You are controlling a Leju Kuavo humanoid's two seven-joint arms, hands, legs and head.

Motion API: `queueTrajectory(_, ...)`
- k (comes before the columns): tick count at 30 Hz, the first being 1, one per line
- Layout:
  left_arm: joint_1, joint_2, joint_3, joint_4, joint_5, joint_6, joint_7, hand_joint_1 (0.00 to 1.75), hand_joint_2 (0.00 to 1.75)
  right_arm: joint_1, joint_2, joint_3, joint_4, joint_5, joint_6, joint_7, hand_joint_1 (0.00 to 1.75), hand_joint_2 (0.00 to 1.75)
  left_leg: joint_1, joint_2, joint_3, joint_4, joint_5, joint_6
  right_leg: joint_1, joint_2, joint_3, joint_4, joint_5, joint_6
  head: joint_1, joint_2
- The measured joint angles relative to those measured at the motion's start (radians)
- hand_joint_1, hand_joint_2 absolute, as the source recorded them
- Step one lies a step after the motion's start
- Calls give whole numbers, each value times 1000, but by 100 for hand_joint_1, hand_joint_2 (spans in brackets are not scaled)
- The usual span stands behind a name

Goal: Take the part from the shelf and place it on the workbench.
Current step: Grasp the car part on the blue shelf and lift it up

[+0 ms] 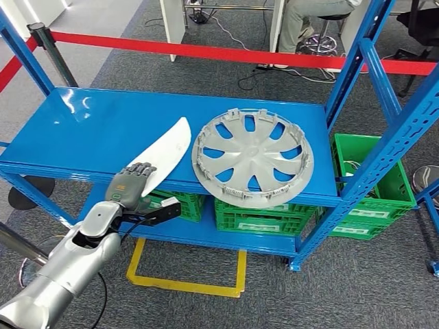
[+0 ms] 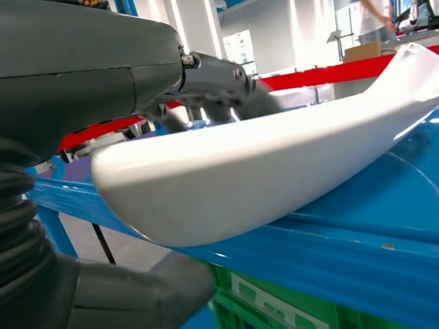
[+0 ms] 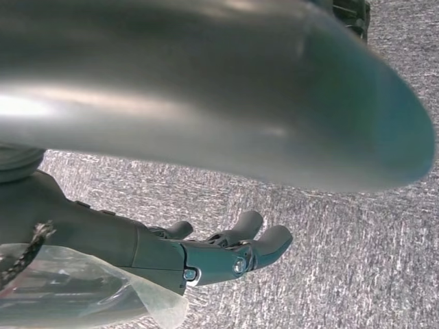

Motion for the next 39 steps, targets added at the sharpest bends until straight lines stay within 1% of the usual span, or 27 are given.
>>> queueTrajectory(2,-1,0,-1,2,-2,-3,1,175,175,0,1,0,2,0,0,0,0,0,0,0,0,0,0,0,0,0,0,0,0,0,0,0)
queueTrajectory(6,-4,0,-5,7,-4,-4,5,157,175,0,3,0,4,-1,1,-1,0,0,0,0,0,0,0,0,0,0,0,0,0,0,0,0)
queueTrajectory(12,-11,0,-7,11,-13,-3,11,175,175,0,7,0,9,-3,3,-3,0,0,0,0,0,0,0,0,0,0,0,0,0,0,0,0)
queueTrajectory(19,-20,0,-5,11,-14,14,17,175,175,0,11,1,20,-6,10,-6,0,0,0,0,0,0,0,0,0,0,0,0,1,0,0,0)
queueTrajectory(24,-32,1,2,0,-22,48,12,175,175,0,21,0,25,-20,-5,-18,0,0,0,0,0,0,1,0,0,0,0,0,1,0,0,0)
queueTrajectory(31,-38,21,6,-93,-82,106,3,175,175,1,32,0,26,-25,-19,-25,0,0,0,0,0,0,1,0,0,0,0,0,1,0,0,0)
queueTrajectory(39,-40,36,5,-144,-86,111,1,175,175,2,34,0,26,-25,-20,-27,0,0,0,0,0,0,1,0,0,0,0,0,1,0,0,0)
